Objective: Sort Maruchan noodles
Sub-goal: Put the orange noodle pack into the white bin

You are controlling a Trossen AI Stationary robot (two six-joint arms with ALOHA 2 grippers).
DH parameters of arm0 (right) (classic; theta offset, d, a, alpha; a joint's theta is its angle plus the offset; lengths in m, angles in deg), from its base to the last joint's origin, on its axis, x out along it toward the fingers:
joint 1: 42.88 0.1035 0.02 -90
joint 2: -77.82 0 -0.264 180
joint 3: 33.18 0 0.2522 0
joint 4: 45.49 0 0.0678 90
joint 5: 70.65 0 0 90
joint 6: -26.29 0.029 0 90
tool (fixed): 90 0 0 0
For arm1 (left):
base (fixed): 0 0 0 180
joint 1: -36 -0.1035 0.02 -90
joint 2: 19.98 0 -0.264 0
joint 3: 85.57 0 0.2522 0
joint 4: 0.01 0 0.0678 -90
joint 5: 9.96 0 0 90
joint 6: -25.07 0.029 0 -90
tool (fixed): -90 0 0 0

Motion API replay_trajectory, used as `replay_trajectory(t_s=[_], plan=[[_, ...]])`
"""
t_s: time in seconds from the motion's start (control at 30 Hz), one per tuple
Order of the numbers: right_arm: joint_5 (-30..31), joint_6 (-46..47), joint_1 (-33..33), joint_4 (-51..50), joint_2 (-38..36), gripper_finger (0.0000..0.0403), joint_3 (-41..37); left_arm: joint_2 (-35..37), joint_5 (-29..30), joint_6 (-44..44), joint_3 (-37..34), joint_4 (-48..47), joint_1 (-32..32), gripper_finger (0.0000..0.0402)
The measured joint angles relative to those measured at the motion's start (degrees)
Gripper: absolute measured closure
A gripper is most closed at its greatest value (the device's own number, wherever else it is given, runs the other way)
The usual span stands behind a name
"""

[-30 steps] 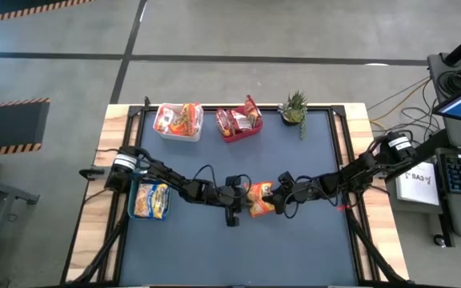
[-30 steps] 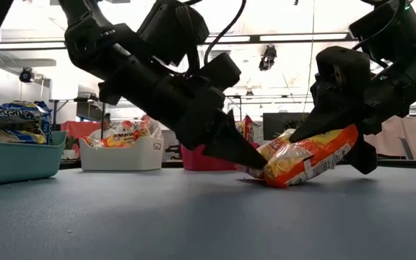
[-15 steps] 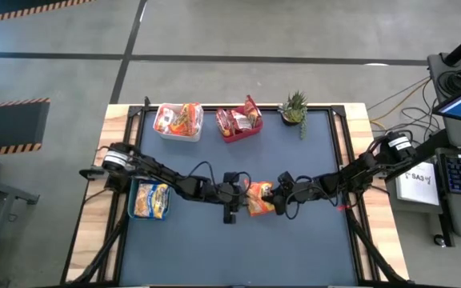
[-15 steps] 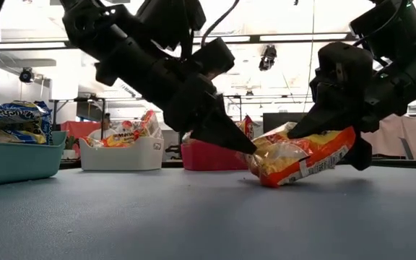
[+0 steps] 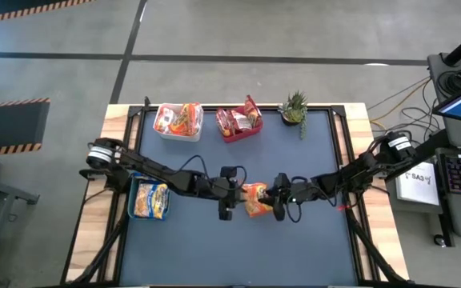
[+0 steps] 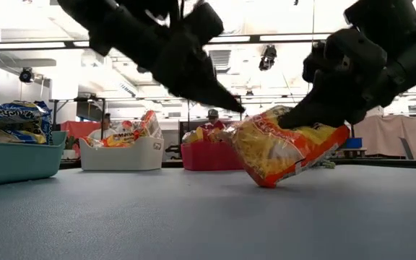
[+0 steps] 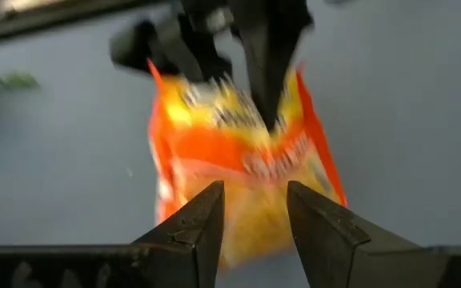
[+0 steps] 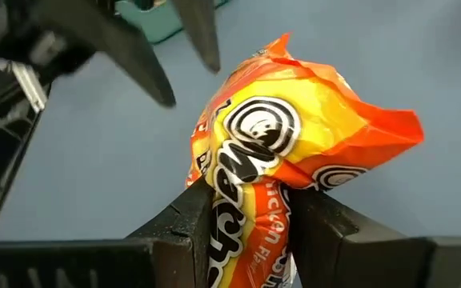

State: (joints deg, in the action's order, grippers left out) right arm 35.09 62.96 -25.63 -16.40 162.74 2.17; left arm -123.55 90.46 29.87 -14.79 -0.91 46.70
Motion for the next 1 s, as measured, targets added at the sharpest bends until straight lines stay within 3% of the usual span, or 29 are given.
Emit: replay_trajectory(t_s=[0.27,0.53,0.77,1.0], plan=[[0.17,-8.10,0.02,-15.50,-0.13,0.0287,8.58,3.45,0.35,-0.87,-0.07,0.73,-1.84,0.0264],[0.21,-13.81,0.07,-25.37,-0.11,0.0287,14.15,3.30,-0.79,-2.31,-0.15,-2.10,-4.59,0.0175],[0.17,-15.00,0.09,-26.23,-0.07,0.0287,14.77,3.21,-13.86,1.14,-0.17,-2.52,-4.94,0.0110],[0.56,-15.01,0.47,-26.24,-0.04,0.0287,14.73,1.02,-14.79,-0.40,-0.17,-1.63,-6.37,0.0101]])
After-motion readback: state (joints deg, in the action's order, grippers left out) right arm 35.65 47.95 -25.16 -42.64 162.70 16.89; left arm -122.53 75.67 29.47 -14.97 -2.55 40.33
